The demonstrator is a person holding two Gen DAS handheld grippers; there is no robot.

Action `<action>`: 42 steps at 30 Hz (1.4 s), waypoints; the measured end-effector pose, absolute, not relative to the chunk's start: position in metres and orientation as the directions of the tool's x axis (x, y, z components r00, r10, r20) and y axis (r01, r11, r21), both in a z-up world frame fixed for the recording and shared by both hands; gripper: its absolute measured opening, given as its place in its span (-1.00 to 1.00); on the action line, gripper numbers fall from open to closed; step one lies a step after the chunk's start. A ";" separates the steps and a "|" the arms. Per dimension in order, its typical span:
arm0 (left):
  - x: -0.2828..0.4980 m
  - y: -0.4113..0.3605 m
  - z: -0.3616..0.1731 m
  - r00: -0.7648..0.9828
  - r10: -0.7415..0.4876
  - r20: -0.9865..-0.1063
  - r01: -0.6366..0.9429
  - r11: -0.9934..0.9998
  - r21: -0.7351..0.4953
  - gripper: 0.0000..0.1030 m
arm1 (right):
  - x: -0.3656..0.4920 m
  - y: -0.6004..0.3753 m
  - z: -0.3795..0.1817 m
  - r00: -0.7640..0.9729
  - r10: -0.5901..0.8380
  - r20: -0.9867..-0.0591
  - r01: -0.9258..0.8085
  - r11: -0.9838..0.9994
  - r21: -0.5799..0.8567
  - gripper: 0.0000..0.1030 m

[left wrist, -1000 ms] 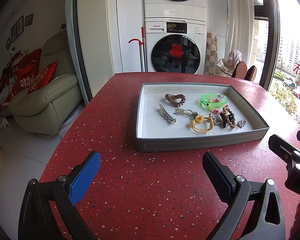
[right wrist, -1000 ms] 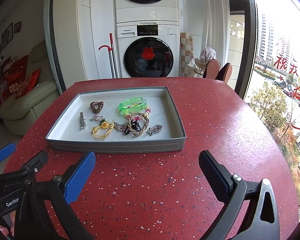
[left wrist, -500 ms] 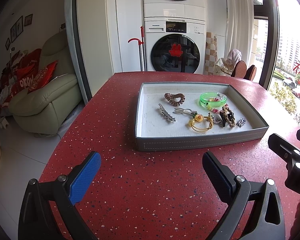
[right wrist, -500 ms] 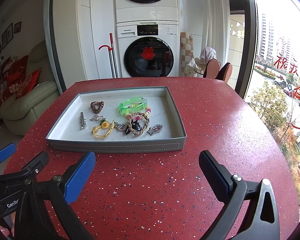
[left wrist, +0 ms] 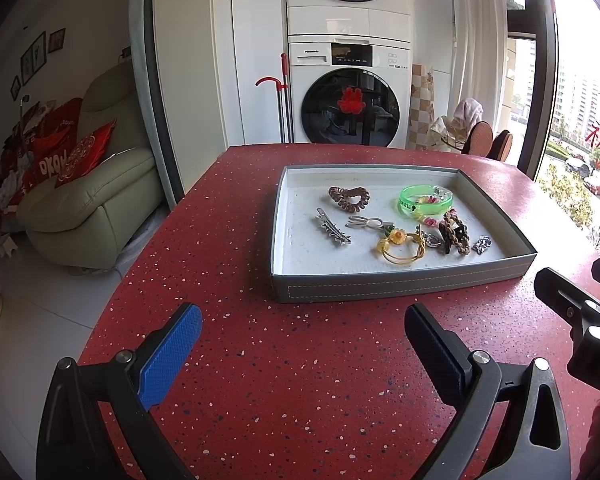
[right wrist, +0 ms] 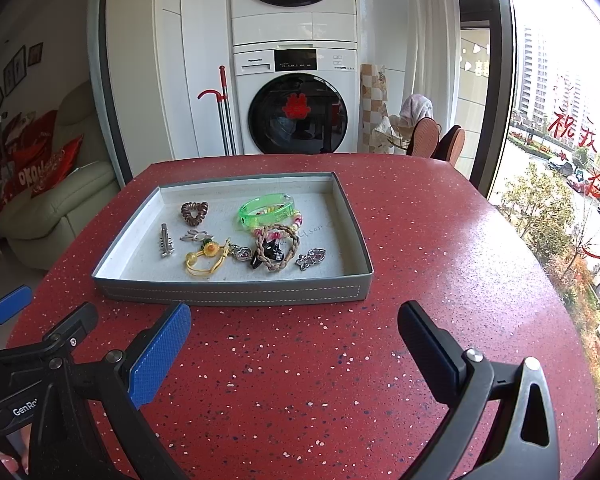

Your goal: Organize jewelry

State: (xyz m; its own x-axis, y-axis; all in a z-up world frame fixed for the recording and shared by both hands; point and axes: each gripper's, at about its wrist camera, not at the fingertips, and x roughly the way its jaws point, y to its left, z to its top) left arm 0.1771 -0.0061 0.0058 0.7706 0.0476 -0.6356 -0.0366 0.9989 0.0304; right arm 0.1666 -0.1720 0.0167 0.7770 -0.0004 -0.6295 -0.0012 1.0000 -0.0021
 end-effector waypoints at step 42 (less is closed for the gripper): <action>0.180 -0.005 0.006 0.763 0.045 -0.645 -0.039 0.999 0.023 1.00 | 0.167 -0.170 0.017 0.776 0.003 -0.631 -0.005 1.000 -0.001 1.00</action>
State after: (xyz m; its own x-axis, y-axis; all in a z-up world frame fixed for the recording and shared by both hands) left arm 0.1798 -0.0053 0.0055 0.7632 0.0447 -0.6447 -0.0389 0.9990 0.0233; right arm 0.1667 -0.1696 0.0166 0.7757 0.0030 -0.6311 -0.0046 1.0000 -0.0008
